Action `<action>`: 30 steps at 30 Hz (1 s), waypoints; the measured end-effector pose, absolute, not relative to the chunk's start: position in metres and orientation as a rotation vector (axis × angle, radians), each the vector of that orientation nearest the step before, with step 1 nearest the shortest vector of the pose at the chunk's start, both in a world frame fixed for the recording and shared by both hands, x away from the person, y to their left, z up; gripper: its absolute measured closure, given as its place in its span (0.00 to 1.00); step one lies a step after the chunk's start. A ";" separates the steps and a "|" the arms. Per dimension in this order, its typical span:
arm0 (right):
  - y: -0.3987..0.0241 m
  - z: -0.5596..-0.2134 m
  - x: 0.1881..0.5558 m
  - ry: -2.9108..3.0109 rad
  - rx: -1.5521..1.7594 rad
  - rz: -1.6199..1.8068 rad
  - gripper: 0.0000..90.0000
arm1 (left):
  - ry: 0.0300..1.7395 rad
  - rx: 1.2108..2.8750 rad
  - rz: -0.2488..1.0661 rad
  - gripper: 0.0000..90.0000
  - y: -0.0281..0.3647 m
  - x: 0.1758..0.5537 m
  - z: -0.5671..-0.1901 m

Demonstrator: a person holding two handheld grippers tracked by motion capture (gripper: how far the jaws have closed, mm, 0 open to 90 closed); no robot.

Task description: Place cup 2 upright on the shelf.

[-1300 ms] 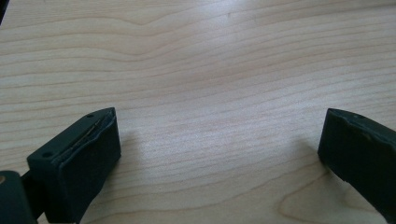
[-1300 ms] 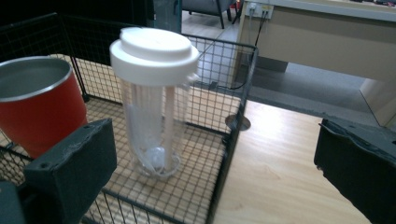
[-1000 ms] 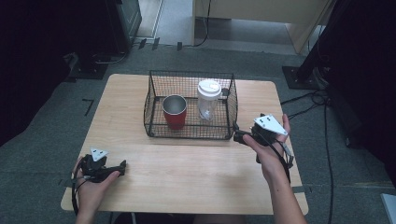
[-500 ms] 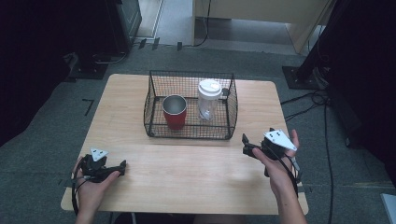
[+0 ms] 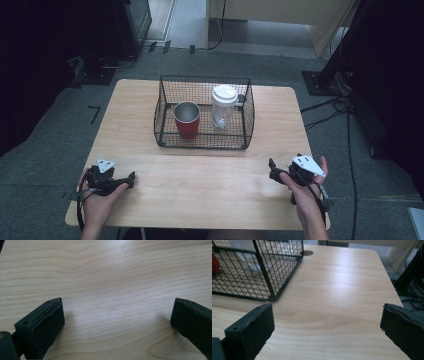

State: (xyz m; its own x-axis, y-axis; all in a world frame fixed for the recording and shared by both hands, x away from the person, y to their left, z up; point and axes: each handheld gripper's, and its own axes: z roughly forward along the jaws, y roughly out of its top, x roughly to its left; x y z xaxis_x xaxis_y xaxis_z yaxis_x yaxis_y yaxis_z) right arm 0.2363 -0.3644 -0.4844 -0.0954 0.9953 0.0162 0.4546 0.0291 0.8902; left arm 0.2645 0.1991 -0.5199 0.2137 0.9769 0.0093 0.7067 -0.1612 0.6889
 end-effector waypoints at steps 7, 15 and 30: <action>-0.377 -0.501 0.227 1.628 1.546 0.976 0.00 | 1.553 1.937 0.631 0.00 0.199 0.264 -0.520; -0.389 -0.516 0.215 1.639 1.593 0.932 0.00 | 1.553 1.937 0.631 0.00 0.199 0.264 -0.520; -0.400 -0.528 0.207 1.765 1.733 0.753 0.00 | 1.552 1.937 0.631 0.00 0.199 0.264 -0.520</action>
